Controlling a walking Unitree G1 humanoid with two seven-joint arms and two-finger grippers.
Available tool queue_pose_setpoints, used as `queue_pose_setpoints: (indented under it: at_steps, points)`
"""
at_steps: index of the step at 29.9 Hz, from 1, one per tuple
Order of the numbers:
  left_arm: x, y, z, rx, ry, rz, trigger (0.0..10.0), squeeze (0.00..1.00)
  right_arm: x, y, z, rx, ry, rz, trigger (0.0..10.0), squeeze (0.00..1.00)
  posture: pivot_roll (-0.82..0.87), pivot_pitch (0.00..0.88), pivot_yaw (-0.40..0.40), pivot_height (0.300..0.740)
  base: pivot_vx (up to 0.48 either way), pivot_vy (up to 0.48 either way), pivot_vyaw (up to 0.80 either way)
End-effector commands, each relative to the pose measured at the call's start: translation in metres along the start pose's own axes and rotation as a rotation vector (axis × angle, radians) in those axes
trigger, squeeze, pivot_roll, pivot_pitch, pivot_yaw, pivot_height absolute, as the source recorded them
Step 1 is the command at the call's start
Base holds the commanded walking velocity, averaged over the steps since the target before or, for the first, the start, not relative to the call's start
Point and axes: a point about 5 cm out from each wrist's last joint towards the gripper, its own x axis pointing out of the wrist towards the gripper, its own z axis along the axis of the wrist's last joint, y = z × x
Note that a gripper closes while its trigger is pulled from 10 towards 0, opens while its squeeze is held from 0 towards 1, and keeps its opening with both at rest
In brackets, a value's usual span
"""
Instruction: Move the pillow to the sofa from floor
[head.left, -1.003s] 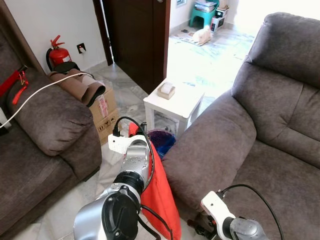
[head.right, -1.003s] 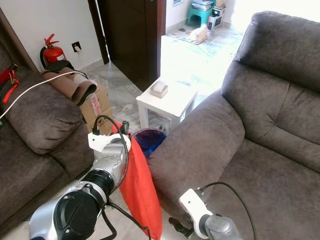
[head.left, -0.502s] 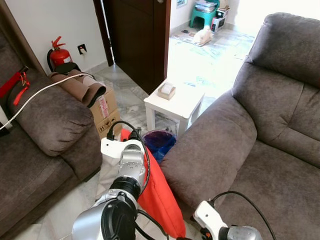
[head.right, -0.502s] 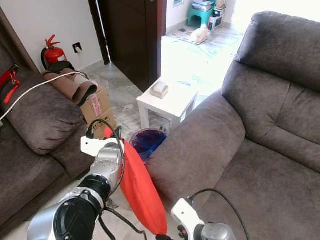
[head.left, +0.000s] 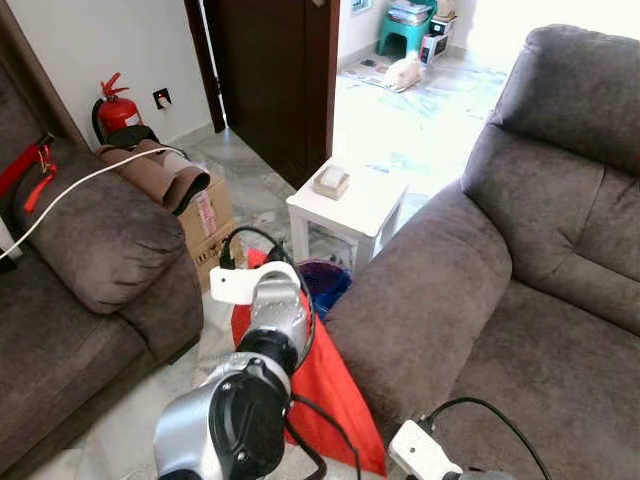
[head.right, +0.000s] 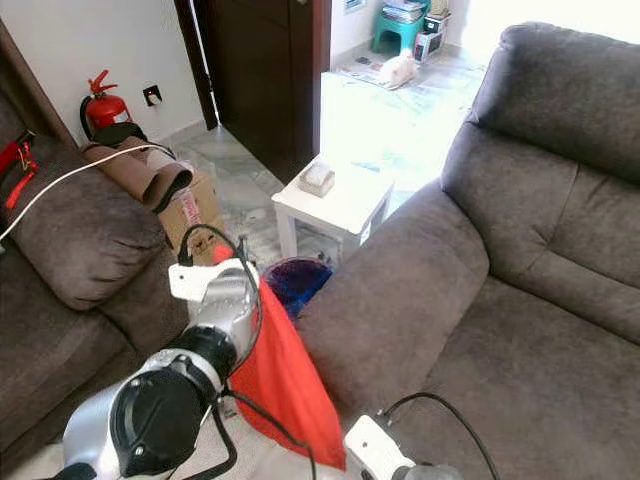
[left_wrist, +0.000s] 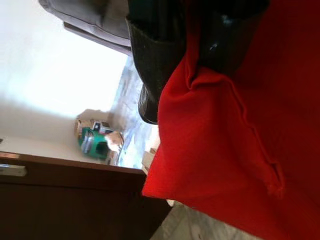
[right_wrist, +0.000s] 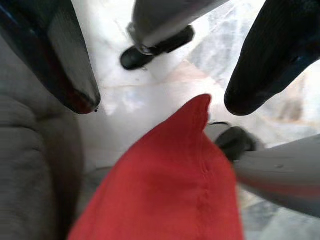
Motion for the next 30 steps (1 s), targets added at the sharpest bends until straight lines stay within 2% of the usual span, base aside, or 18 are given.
queue_pose_setpoints:
  at_steps: [1,4,6,8,10,17,21,26,30]
  points:
    - [-0.002,-0.031,-0.006,-0.03,0.004,-0.104,10.0,0.0,0.001,0.002,-0.005,0.028,0.013,-0.018,10.0,0.0,-0.07,0.109,0.073,0.74,0.0,0.0,0.0]
    - [-0.003,-0.033,-0.009,-0.048,0.015,-0.106,10.0,0.0,0.003,0.001,-0.002,0.061,-0.012,-0.058,10.0,0.0,-0.07,0.108,0.074,0.74,0.0,0.0,0.0]
    - [-0.004,-0.033,-0.012,-0.05,0.022,-0.104,10.0,0.0,0.004,-0.008,0.003,0.133,-0.061,-0.162,10.0,0.0,-0.07,0.108,0.076,0.74,0.0,0.0,0.0]
    - [-0.004,-0.033,-0.013,-0.049,0.026,-0.104,10.0,0.0,0.004,-0.012,0.009,0.207,-0.111,-0.182,10.0,0.0,-0.07,0.108,0.076,0.74,0.0,0.0,0.0]
    - [-0.005,-0.032,-0.014,-0.049,0.027,-0.104,10.0,0.0,0.003,-0.013,0.013,0.239,-0.137,-0.169,10.0,0.0,-0.07,0.109,0.077,0.74,0.0,0.0,0.0]
    - [-0.004,-0.034,-0.013,-0.043,0.025,-0.108,10.0,0.0,-0.001,-0.004,0.022,0.235,-0.174,-0.072,10.0,0.0,-0.08,0.11,0.078,0.74,0.0,0.0,0.0]
    - [-0.004,-0.035,-0.012,-0.028,0.017,-0.111,10.0,0.0,-0.002,0.005,0.02,0.18,-0.168,0.022,10.0,0.0,-0.07,0.111,0.079,0.74,0.0,0.0,0.0]
    - [-0.003,-0.035,-0.01,-0.025,0.01,-0.108,10.0,0.0,-0.012,0.018,0.015,0.105,-0.164,0.185,10.0,0.0,-0.08,0.111,0.077,0.74,0.0,0.0,0.0]
    - [-0.003,-0.035,-0.01,-0.025,0.008,-0.107,10.0,0.0,-0.016,0.019,0.015,0.112,-0.172,0.19,10.0,0.0,-0.08,0.112,0.078,0.74,0.0,0.0,0.0]
